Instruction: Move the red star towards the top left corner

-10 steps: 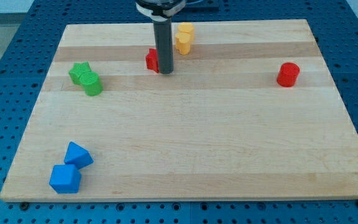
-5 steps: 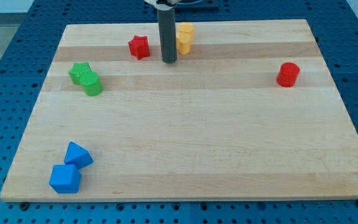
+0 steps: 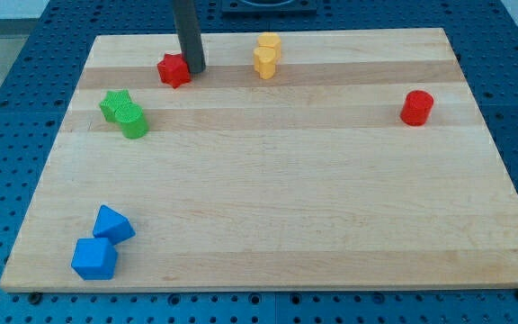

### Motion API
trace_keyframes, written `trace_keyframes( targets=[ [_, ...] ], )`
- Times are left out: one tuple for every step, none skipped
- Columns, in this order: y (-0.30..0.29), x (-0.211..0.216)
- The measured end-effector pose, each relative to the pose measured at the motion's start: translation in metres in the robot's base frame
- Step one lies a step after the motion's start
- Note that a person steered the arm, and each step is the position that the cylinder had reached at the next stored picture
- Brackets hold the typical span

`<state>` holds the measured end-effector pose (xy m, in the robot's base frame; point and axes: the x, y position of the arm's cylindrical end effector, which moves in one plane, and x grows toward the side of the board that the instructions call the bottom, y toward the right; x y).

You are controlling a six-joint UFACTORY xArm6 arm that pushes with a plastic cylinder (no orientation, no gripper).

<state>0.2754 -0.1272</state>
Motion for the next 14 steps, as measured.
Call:
trace_keyframes(
  targets=[
    [-0.021,0.000],
    [-0.032,0.000],
    [-0.013,0.027],
    [-0.013,0.062],
    [-0.018,0.080],
    [-0.015,0.067],
    [-0.007,0.058],
    [-0.007,0.043],
    [-0.020,0.042],
    [-0.042,0.031],
    [-0.057,0.028],
    [-0.063,0.019],
    [-0.063,0.019],
    [-0.059,0.019]
  ],
)
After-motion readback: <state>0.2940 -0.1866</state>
